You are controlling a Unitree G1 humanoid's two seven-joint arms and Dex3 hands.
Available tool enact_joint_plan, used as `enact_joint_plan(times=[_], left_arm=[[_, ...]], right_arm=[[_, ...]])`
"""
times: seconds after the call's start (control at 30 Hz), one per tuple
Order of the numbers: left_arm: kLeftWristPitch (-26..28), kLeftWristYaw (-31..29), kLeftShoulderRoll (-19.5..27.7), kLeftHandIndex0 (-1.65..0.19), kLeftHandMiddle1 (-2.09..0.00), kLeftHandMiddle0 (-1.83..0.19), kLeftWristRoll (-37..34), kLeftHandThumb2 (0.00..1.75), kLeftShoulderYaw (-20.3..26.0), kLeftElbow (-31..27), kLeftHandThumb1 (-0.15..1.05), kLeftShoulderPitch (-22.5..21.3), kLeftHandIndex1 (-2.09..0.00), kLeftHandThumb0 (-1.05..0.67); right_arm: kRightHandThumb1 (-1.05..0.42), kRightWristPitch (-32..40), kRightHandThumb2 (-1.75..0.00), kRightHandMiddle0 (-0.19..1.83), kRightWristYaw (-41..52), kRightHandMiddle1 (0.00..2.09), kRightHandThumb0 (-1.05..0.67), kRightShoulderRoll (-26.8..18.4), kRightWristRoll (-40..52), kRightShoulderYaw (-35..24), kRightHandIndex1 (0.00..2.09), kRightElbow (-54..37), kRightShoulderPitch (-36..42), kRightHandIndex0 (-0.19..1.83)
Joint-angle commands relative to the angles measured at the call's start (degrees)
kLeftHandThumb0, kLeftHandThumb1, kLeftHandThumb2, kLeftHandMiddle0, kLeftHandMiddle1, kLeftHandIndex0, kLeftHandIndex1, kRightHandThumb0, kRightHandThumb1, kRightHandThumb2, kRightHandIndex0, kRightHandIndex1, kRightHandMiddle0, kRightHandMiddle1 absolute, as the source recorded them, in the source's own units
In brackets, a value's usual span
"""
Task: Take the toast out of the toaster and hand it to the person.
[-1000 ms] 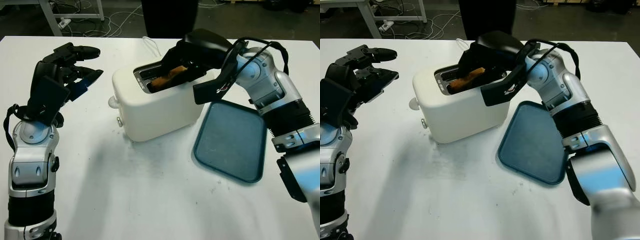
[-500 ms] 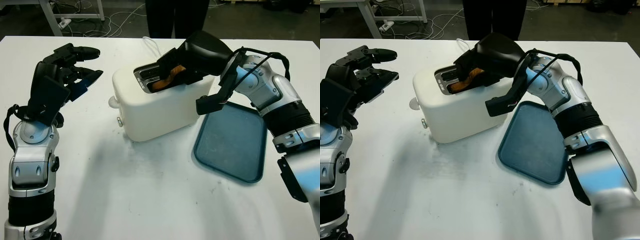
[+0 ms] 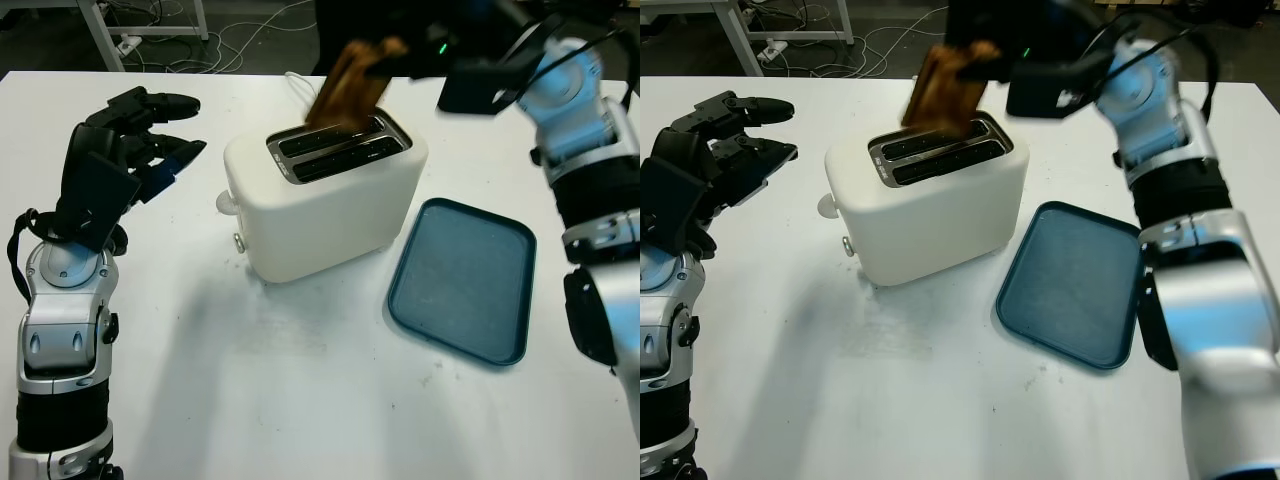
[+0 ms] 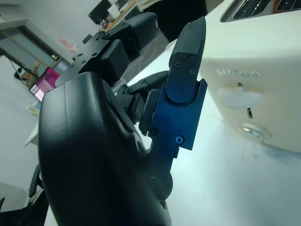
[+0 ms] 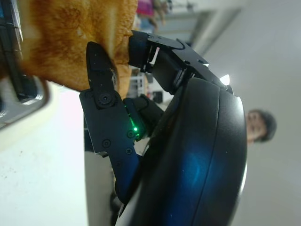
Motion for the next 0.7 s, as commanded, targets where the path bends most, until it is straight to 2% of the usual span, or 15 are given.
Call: enact_joint_plan(times=[0.0,0.13,0.33,0.47,0.57,0.67], left_arm=[[0.08,0.18,0.13,-0.63,-0.93,-0.60,0.25,0.00,0.13,-0.43,0.88,0.63,-0.60,-0.56],[-0.29,0.07,-0.11,-0.63,-0.93,-0.59,-0.24,0.00,0.34,-0.16,0.88,0.62,-0.59,-0.54],[-0.30,-0.04,-0.07,-0.63,-0.94,-0.59,-0.72,0.00,0.44,0.17,0.88,0.50,-0.60,-0.55],[0.18,0.07,0.07,-0.63,-0.94,-0.58,-0.31,0.00,0.13,0.09,0.88,0.42,-0.60,-0.55],[0.43,0.00,0.13,-0.63,-0.94,-0.58,-0.30,0.00,0.07,-0.03,0.88,0.37,-0.60,-0.55],[0.17,-0.13,0.29,-0.63,-0.94,-0.58,-0.28,0.00,0.10,0.12,0.88,0.30,-0.60,-0.54]], right_arm=[[-0.92,2.59,-0.36,0.86,-1.85,1.75,-0.54,-1.01,1.81,-2.09,1.75,2.28,-1.84,1.11],[-0.92,6.84,-0.33,0.92,-3.58,1.75,-0.57,-1.03,4.35,-5.59,1.75,5.45,-1.94,1.13],[-0.92,10.26,-0.40,0.83,-4.09,1.75,-0.44,-0.21,9.39,-10.04,1.75,10.87,-0.62,1.05],[-0.92,9.50,-0.43,0.83,-6.78,1.75,-0.36,1.19,11.12,-11.96,1.75,14.49,1.18,1.05],[-0.92,11.75,-0.46,0.76,-9.59,1.75,-0.28,2.85,12.43,-13.55,1.75,17.19,1.55,1.01],[-0.92,14.18,-0.49,0.57,-11.73,1.75,-0.23,4.81,14.75,-16.07,1.75,19.04,1.86,0.95]])
